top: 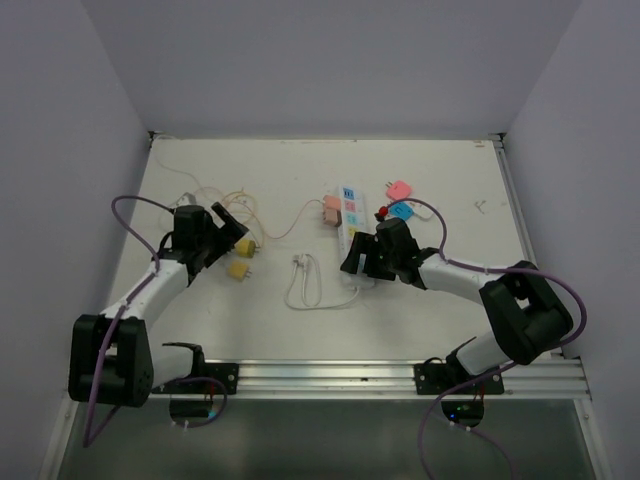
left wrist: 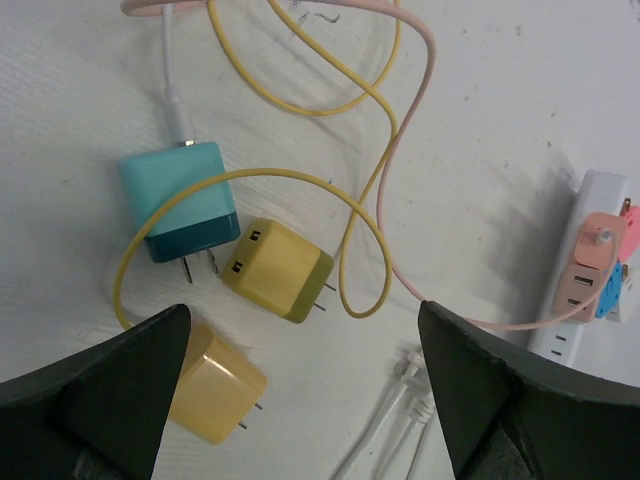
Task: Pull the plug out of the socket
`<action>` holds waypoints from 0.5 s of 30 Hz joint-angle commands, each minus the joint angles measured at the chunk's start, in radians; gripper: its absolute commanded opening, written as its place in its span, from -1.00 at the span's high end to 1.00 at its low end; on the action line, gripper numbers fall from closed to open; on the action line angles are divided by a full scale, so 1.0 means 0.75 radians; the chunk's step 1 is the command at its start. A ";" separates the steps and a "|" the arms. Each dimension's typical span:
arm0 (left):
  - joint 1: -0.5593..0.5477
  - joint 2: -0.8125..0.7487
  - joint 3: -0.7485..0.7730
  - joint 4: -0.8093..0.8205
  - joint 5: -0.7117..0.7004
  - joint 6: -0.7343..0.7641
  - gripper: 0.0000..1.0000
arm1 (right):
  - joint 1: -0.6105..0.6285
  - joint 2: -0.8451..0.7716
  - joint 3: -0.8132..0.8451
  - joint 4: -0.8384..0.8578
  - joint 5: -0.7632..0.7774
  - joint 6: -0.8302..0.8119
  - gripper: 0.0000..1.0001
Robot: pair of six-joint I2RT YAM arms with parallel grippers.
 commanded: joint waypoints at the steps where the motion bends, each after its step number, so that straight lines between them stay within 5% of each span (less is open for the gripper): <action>1: 0.009 -0.106 0.017 -0.044 -0.003 0.002 -0.99 | -0.018 0.047 -0.042 -0.213 0.052 -0.026 1.00; 8: 0.003 -0.253 -0.017 0.007 0.128 -0.072 -0.99 | -0.018 0.053 -0.036 -0.205 0.020 -0.051 1.00; 15: -0.223 -0.215 0.060 0.054 0.050 -0.151 -0.99 | -0.018 0.080 -0.026 -0.193 -0.054 -0.097 1.00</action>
